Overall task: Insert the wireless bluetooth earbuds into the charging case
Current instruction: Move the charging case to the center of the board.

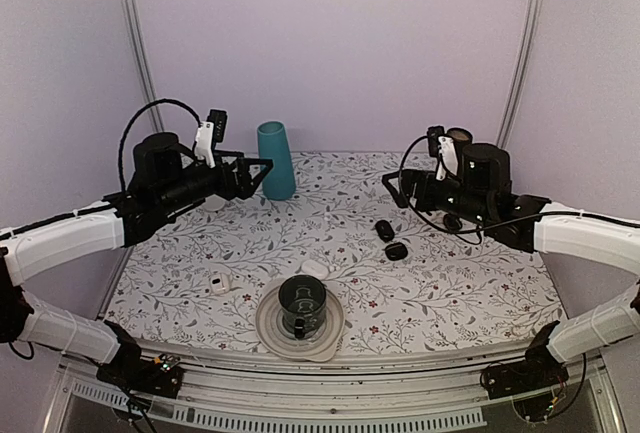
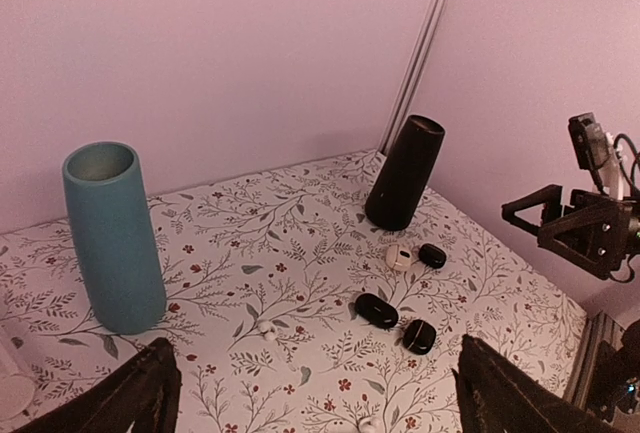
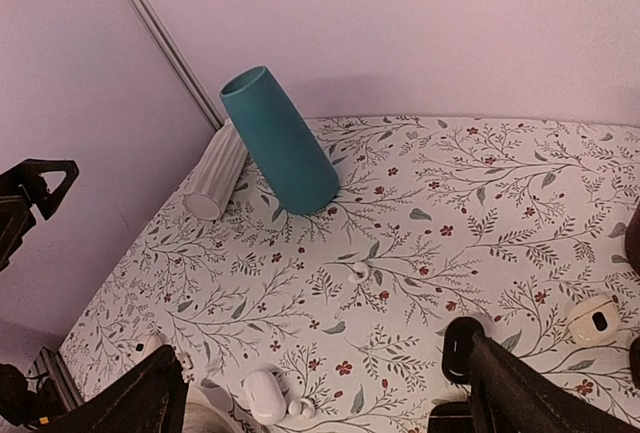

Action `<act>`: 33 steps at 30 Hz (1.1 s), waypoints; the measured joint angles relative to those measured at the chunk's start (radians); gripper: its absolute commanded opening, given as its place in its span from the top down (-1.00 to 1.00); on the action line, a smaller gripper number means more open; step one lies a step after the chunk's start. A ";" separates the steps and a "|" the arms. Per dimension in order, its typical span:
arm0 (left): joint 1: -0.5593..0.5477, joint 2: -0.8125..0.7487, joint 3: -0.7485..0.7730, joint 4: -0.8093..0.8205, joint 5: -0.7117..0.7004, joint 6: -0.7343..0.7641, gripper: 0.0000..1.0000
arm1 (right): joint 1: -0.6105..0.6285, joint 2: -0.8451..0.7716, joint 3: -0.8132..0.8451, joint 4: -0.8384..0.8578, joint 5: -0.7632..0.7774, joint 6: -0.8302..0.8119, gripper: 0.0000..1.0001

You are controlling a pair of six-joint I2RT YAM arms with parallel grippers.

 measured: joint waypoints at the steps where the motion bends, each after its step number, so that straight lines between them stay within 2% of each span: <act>1: 0.000 0.000 0.000 0.000 0.001 0.000 -0.92 | 0.000 0.007 0.006 -0.001 0.000 -0.001 -0.98; 11: 0.005 0.038 0.000 -0.050 0.019 -0.016 -0.92 | 0.006 0.093 0.034 -0.003 -0.017 -0.004 -0.98; 19: 0.006 0.218 0.019 -0.208 0.043 -0.021 -0.90 | 0.014 0.140 0.042 -0.006 -0.063 -0.004 -0.98; 27: 0.000 0.330 0.024 -0.313 0.111 -0.023 -0.77 | 0.016 0.141 0.028 0.010 -0.089 -0.004 -0.98; 33: -0.073 0.469 0.155 -0.421 0.113 0.034 -0.74 | 0.016 0.140 0.003 0.018 -0.092 -0.004 -0.98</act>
